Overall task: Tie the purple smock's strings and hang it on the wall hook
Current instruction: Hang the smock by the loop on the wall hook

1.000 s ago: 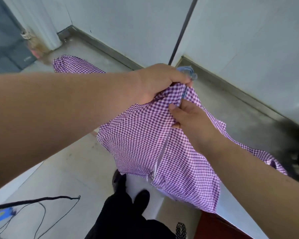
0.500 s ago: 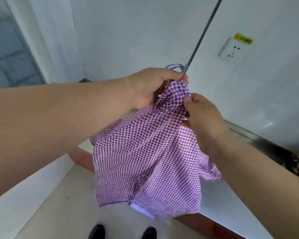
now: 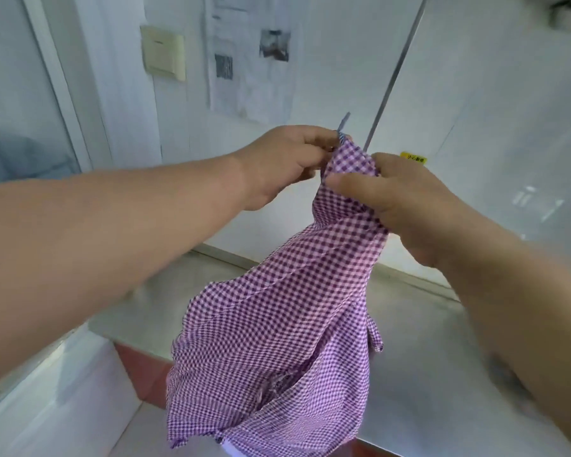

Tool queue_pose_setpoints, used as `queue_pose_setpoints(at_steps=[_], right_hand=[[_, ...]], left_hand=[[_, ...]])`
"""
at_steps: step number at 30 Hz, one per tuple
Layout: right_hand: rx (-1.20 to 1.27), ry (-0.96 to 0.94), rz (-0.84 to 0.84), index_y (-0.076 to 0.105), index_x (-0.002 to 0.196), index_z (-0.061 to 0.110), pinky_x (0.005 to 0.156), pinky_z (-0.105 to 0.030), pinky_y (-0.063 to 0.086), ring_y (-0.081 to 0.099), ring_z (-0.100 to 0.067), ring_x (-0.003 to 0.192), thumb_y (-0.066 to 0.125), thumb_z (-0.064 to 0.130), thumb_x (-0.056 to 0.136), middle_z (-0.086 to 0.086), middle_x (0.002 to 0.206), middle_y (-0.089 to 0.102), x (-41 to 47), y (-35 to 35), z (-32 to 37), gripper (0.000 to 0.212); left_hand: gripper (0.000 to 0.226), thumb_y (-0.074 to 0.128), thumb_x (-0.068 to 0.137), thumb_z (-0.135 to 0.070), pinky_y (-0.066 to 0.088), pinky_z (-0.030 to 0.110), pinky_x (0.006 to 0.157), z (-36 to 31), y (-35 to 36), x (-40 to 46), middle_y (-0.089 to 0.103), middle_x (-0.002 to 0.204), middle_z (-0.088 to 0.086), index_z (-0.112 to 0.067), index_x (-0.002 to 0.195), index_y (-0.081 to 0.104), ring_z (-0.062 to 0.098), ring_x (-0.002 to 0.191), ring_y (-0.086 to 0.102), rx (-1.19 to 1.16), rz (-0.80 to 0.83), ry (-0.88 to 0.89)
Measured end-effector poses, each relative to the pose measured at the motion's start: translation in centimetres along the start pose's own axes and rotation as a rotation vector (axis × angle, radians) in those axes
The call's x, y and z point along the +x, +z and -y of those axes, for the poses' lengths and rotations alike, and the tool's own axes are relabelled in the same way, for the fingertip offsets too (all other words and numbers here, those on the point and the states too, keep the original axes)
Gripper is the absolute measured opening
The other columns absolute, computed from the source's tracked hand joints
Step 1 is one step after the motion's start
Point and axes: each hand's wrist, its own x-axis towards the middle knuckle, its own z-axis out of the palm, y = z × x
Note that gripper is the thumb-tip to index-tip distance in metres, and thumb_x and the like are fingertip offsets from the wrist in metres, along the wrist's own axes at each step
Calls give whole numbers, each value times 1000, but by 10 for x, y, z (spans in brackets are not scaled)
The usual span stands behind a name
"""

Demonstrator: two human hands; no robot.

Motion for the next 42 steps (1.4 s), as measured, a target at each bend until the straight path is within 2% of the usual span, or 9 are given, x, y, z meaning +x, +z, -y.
queue_pose_setpoints(at_steps=[8,12,16,19,23,27,31,37,42], right_hand=[[-390,-135,-19,75,94,26,70,-28,59,77,-11,75,83,39,80,10,84,80,-15,-46,93,21],[-49,-133,73,77,91,11,72,-32,59,79,-18,79,77,24,83,-3,90,82,-27,-68,117,15],[235,-82,104,74,110,5,85,-38,58,77,-19,89,70,23,84,-8,105,81,-30,-80,128,32],[331,-77,124,68,111,1,80,-36,59,70,-21,80,53,18,99,-9,98,75,-27,-86,128,26],[326,-74,47,61,112,3,73,-37,52,59,-20,70,51,20,97,-13,97,62,-19,-94,124,25],[-44,-32,-111,75,111,12,86,-36,57,71,-16,85,70,51,92,1,93,78,-13,-93,116,43],[-316,-18,-149,72,103,18,71,-27,54,74,-16,89,73,56,88,1,98,78,-12,-81,113,41],[-148,-173,-106,73,104,28,85,-33,60,76,-15,93,65,45,99,4,99,80,-5,-67,122,19],[-169,-245,-133,73,105,26,88,-36,60,75,-16,93,62,51,99,3,99,78,6,-61,135,29]], left_hand=[[41,67,85,-8,57,33,74,-52,-12,2,69,118,15,-29,120,66,24,96,70,228,6,176],[13,53,99,-7,38,15,44,-77,-13,3,57,78,0,-19,103,57,-2,47,48,325,-163,241],[25,54,99,-35,43,28,60,-97,-14,5,64,79,4,-19,81,62,12,64,53,427,-147,126],[50,57,95,-59,49,34,91,-102,-18,2,77,95,6,-13,97,75,24,90,70,315,-58,-54],[52,43,104,-60,40,33,68,-114,-27,-5,55,57,-7,-21,69,45,10,51,50,295,51,-61],[39,41,103,-45,39,33,63,-141,-37,-9,35,61,-2,-24,70,42,18,56,43,170,99,-66],[30,43,104,-29,34,29,57,-163,-46,-8,31,62,-3,-22,75,40,15,55,32,200,25,66],[19,59,101,-33,41,35,74,-180,-56,-2,41,64,-5,-21,95,73,11,57,37,287,-28,252],[18,61,102,-27,35,29,64,-192,-52,5,46,62,-5,-13,105,72,11,57,38,309,-104,272]])
